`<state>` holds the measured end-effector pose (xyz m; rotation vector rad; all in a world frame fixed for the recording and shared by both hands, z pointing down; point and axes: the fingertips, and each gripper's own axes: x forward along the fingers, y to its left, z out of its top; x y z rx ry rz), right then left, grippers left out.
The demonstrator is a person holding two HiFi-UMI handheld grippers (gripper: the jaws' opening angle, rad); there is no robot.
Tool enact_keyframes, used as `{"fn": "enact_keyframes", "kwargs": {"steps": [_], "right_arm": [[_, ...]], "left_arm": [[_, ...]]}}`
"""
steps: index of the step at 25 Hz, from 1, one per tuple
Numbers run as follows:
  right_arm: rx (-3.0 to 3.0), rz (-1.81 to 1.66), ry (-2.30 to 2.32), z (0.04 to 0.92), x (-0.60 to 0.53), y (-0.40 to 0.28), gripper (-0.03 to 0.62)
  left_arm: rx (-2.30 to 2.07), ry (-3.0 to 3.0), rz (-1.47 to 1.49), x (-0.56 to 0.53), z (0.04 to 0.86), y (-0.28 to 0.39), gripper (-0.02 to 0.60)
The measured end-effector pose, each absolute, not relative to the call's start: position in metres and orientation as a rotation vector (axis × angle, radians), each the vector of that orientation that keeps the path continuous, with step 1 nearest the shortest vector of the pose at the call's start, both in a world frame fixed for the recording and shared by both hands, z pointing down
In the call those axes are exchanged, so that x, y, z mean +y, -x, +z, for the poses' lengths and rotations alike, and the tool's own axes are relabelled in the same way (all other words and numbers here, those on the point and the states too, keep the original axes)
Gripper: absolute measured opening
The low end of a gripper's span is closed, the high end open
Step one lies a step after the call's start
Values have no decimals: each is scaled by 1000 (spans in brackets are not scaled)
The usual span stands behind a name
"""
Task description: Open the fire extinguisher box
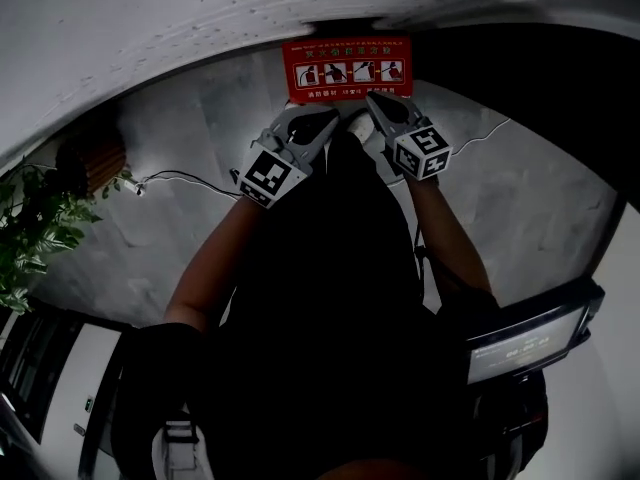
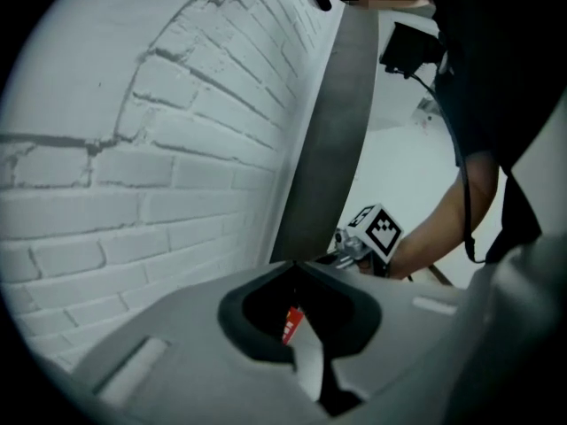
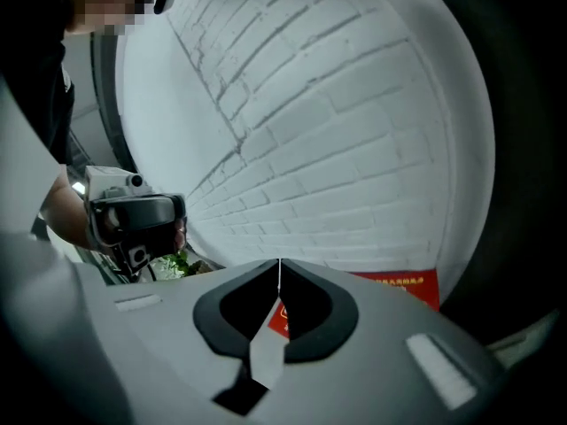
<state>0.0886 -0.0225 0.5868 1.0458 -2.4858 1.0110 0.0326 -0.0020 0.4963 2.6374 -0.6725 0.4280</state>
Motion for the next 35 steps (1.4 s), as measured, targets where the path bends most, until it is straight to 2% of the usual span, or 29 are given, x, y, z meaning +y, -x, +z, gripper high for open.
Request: {"fn": "enact_keyframes", "kwargs": {"steps": [2, 5, 11, 13, 18, 26, 28, 30, 35], "right_arm": [[-2417, 1063, -1062, 628, -11, -88, 19], [-2300, 1206, -1076, 688, 11, -86, 69], [-2061, 1762, -1173, 781, 50, -86, 151], [-1995, 1875, -1224, 804, 51, -90, 183], [-1904, 2086, -1413, 835, 40, -105, 209], [-1813, 2305, -1587, 860, 23, -125, 215], [-1791, 2369, -1596, 865, 21, -129, 191], [-1771, 2396, -1597, 868, 22, -132, 138], [-1772, 2346, -1605, 861, 25, -134, 133]], "left_arm": [[-658, -2601, 474, 5, 526, -38, 3], [-638, -2544, 522, 14, 565, -46, 3], [-574, -2504, 631, 32, 622, -54, 3], [-561, -2501, 668, 32, 640, -55, 3], [-546, -2483, 708, 30, 671, -62, 3], [-531, -2427, 716, 38, 690, -64, 3], [-539, -2426, 719, 38, 691, -63, 3], [-545, -2426, 724, 38, 691, -63, 3], [-532, -2434, 721, 38, 683, -60, 3]]}}
